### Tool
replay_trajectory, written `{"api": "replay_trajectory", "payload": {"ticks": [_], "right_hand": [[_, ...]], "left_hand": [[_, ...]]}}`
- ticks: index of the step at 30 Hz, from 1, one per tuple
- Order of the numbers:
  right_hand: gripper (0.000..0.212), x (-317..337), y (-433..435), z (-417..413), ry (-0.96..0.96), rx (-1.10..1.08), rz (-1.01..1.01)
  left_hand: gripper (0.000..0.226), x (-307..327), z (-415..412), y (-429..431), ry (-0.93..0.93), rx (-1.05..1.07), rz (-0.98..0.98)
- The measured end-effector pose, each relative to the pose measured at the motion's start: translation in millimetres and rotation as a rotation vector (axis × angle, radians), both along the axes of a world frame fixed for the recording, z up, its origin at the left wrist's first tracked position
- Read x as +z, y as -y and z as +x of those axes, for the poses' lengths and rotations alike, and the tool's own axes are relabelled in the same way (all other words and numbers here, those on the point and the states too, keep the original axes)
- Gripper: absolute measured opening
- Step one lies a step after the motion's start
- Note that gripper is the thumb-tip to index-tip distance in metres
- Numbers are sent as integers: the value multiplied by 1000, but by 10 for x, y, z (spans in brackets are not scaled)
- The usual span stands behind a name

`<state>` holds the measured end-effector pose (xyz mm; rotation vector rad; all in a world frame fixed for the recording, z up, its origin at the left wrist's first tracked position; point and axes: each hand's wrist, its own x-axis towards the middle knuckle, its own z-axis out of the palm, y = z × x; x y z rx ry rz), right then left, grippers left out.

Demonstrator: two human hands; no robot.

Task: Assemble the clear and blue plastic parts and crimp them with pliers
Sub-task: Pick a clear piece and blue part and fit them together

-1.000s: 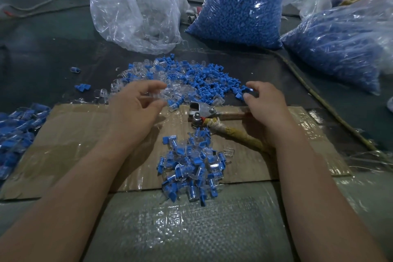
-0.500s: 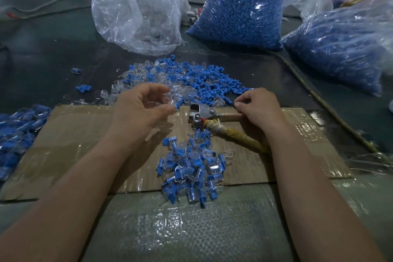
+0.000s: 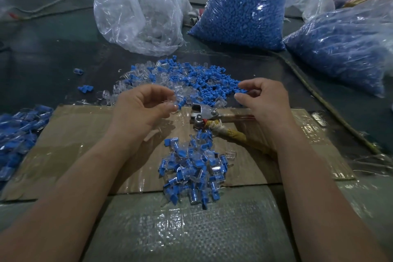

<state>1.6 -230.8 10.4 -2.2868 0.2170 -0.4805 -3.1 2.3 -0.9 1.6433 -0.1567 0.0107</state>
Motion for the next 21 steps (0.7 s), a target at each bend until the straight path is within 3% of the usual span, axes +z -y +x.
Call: {"api": "replay_trajectory", "payload": {"ticks": [1, 5, 9, 14, 16, 21], "right_hand": [[11, 21, -33, -26, -7, 19, 7], [18, 99, -206, -123, 29, 177, 105], [12, 118, -392, -195, 1, 335, 244], [24, 84, -515, -197, 21, 390, 1], [28, 75, -532, -203, 3, 416, 1], [11, 105, -601, -274, 31, 429, 374]], "left_hand": [[18, 10, -9, 5, -23, -7, -28], [24, 36, -27, 19, -34, -38, -66], [28, 39, -34, 52, -38, -57, -91], [23, 37, -31, 72, 23, -48, -10], [20, 33, -34, 76, 32, -63, -4], [17, 21, -41, 77, -27, -123, -39]]}}
